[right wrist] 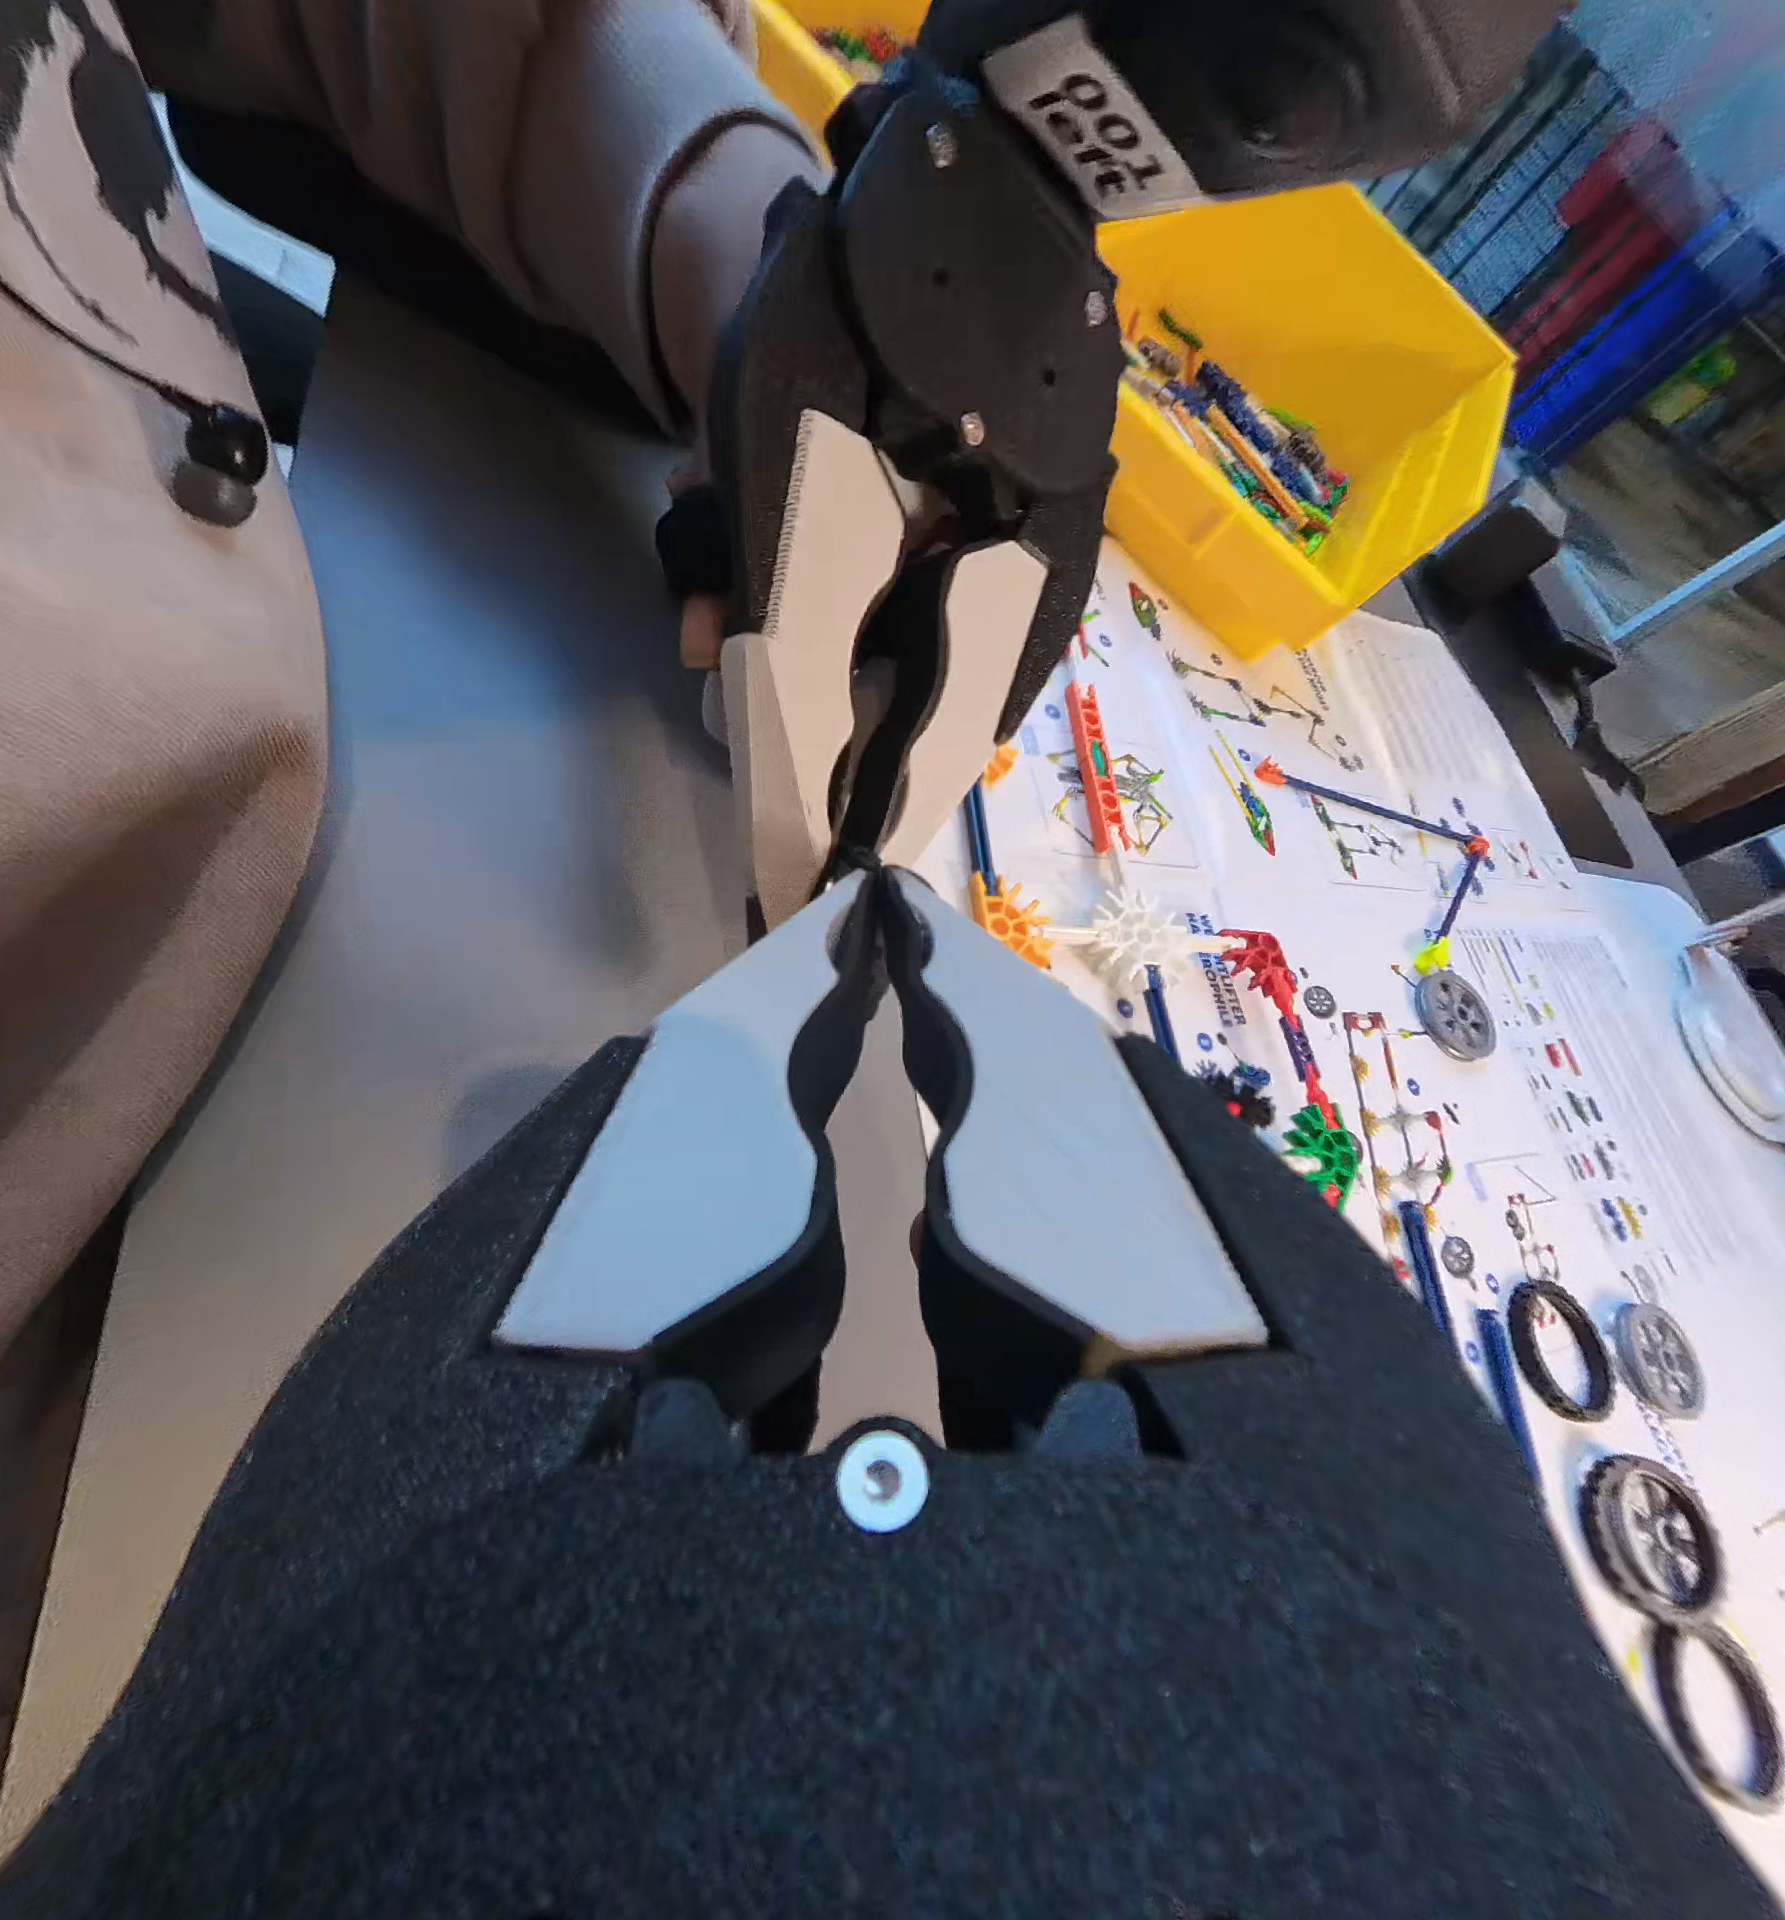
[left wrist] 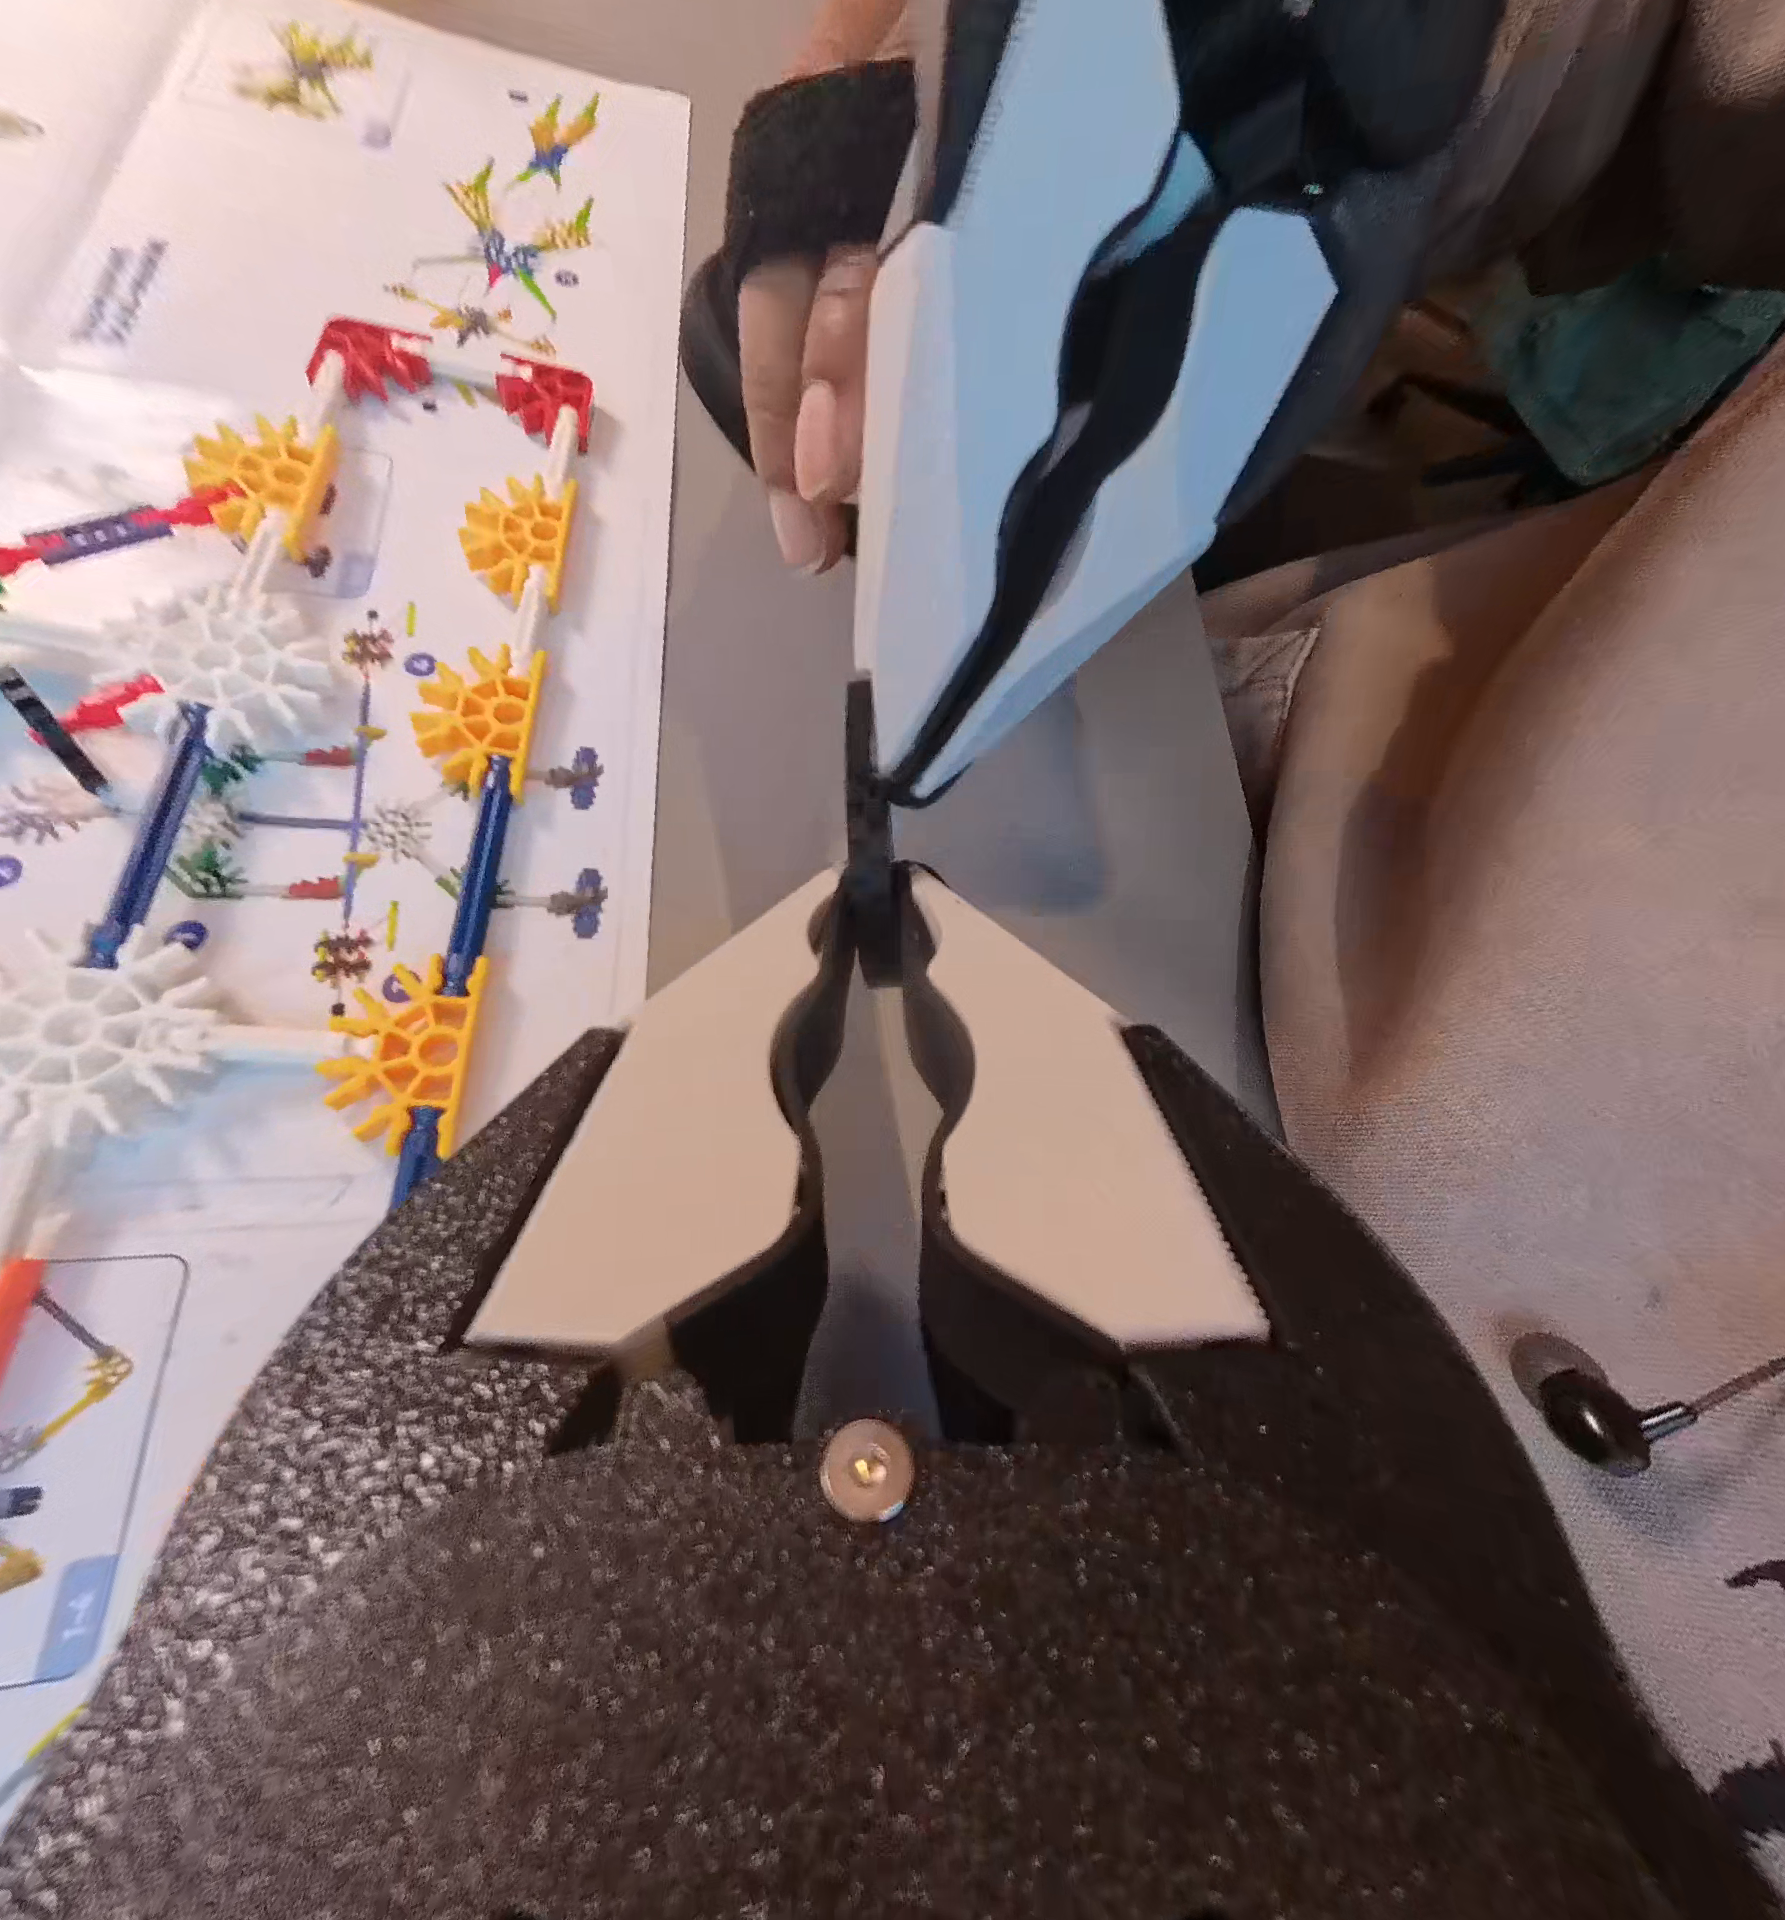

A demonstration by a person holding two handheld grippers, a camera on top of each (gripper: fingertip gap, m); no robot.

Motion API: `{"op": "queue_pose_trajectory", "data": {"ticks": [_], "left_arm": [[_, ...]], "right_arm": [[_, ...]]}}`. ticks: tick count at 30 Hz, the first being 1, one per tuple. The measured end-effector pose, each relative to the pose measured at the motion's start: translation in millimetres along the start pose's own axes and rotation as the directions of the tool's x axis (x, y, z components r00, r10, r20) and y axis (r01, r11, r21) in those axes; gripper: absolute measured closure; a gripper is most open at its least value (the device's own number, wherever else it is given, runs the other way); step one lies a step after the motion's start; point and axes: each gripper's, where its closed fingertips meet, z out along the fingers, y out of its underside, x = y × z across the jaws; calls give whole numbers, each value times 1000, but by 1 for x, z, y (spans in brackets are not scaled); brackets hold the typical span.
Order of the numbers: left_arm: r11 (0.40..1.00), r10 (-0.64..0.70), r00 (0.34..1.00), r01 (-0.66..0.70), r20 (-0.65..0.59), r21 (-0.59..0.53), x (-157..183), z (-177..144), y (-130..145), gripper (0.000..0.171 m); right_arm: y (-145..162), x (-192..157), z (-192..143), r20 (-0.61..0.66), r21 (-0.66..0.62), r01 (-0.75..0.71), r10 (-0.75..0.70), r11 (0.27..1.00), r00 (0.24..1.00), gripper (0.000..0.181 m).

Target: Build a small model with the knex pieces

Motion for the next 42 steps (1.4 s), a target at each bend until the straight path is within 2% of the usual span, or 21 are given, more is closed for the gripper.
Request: {"op": "queue_pose_trajectory", "data": {"ticks": [2, 4, 6, 8, 11, 13, 15, 18, 21, 24, 29, 32, 35, 39, 42], "left_arm": [[994, 90, 995, -92, 38, 62, 0, -7, -11, 168], [971, 197, 974, -209, 113, 113, 0, -14, -22, 168], [947, 258, 951, -284, 172, 151, 1, -21, -31, 168], [920, 299, 935, -336, 190, 201, 7, -27, -40, 168], [894, 332, 925, -371, 185, 250, 15, -31, -48, 168], [893, 328, 929, -364, 171, 265, 18, -32, -49, 168], [896, 309, 940, -340, 147, 285, 20, -33, -49, 168], [903, 265, 958, -287, 111, 320, 21, -36, -52, 167], [893, 250, 959, -283, 136, 351, 18, -41, -57, 164], [889, 240, 963, -268, 120, 372, 20, -45, -60, 164], [885, 191, 979, -140, -74, 443, 33, -54, -64, 168], [879, 193, 962, -83, -191, 470, 43, -57, -64, 168], [868, 217, 930, -45, -297, 494, 55, -62, -65, 168], [850, 275, 881, -35, -386, 526, 69, -66, -68, 168], [833, 283, 879, -27, -384, 552, 68, -70, -73, 168]], "right_arm": [[-10, 7, -8, 19, 75, -121, 120, 990, 993, 177], [-16, 16, -19, 52, 132, -243, 238, 961, 970, 163], [-22, 13, -29, 134, 173, -324, 304, 930, 943, 163], [-28, 8, -35, 177, 200, -348, 316, 916, 932, 163], [-30, 7, -34, 147, 202, -306, 280, 930, 949, 163], [-32, 4, -33, 135, 204, -269, 245, 941, 960, 175], [-35, 4, -33, 142, 215, -262, 236, 941, 961, 176], [-38, 8, -34, 197, 230, -369, 328, 901, 924, 176], [-41, 13, -33, 243, 239, -474, 421, 847, 874, 176], [-44, 13, -31, 263, 240, -503, 443, 830, 857, 176], [-60, 7, -36, 386, 279, -586, 470, 761, 794, 176], [-69, 0, -38, 496, 276, -646, 470, 712, 730, 176], [-79, -8, -42, 626, 251, -730, 469, 635, 623, 175], [-93, -17, -49, 788, 176, -843, 440, 509, 430, 176], [-97, -11, -52, 862, 104, -923, 430, 371, 270, 176]]}}
